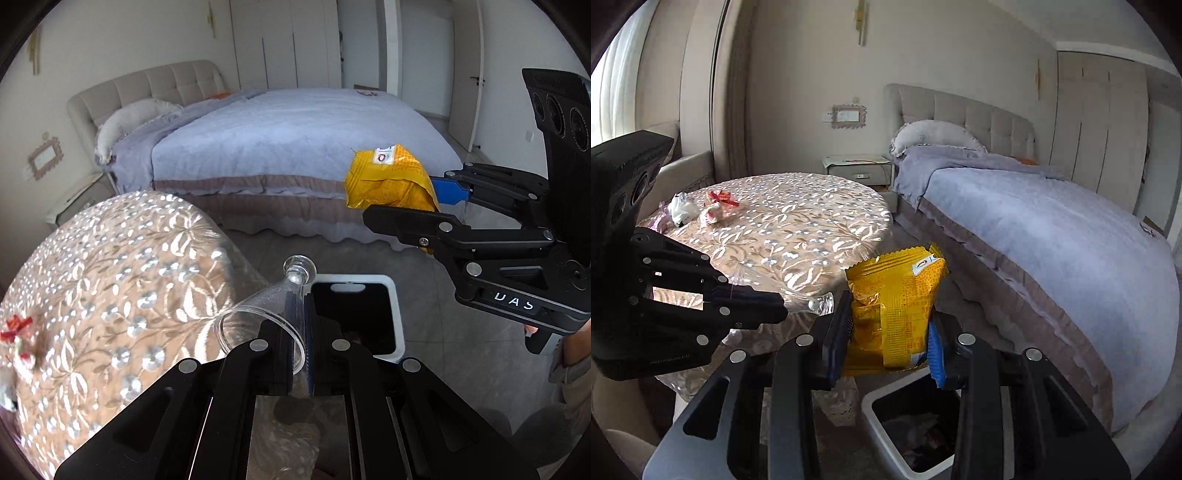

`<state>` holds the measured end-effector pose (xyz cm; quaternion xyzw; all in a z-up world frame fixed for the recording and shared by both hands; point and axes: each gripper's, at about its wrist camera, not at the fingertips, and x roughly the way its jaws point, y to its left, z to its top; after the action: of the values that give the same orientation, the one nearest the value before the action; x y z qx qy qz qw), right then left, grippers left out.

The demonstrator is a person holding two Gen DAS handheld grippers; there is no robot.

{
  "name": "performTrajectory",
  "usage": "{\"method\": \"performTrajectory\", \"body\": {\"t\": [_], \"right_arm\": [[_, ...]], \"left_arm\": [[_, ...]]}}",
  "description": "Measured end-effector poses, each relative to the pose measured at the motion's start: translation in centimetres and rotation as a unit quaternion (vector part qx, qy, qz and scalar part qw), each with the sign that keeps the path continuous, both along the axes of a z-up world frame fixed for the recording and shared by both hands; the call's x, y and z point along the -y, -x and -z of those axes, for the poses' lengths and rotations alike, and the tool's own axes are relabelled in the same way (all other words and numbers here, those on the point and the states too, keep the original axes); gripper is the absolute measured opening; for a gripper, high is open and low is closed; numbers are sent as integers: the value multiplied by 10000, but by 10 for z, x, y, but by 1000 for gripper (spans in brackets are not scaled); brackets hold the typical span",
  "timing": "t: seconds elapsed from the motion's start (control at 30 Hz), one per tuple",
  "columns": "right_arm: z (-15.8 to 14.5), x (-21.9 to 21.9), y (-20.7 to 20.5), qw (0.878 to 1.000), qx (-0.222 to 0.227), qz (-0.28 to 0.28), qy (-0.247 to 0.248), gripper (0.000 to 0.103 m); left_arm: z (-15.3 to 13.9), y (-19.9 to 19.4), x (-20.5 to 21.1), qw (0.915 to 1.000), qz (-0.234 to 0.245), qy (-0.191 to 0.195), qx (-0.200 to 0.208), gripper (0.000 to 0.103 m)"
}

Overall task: Collect trash
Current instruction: 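Carry cup and yellow bag to the bin and open the left tool over it, then open the right tool to drop the yellow snack bag into the bin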

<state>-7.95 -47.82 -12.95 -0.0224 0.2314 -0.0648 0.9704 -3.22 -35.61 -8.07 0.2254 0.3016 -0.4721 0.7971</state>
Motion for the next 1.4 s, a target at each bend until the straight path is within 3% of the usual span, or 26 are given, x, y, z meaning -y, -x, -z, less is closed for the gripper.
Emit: {"method": "performTrajectory", "body": {"t": [0.43,0.97,1.0,1.03,1.07,1.1,1.4], "right_arm": [[50,64,-5,9963,-425,568,-485,37],[101,113,-24,9881,-986,842,-833,37],[103,114,-25,9876,-1014,850,-849,37],[105,115,-27,9871,-1042,855,-867,37],[108,116,-28,9866,-1074,860,-880,37],[109,116,-30,9860,-1111,866,-892,37],[123,119,-37,9831,-1285,845,-992,38]], "left_arm": [[61,7,92,9960,641,-450,-425,4],[119,-15,149,9842,1029,-905,-1120,7],[123,-17,151,9835,1015,-900,-1194,24],[126,-21,152,9830,983,-873,-1281,61],[128,-24,154,9835,900,-866,-1309,80],[131,-27,155,9846,800,-871,-1285,93],[135,-24,154,9890,607,-1061,-835,98]]}}
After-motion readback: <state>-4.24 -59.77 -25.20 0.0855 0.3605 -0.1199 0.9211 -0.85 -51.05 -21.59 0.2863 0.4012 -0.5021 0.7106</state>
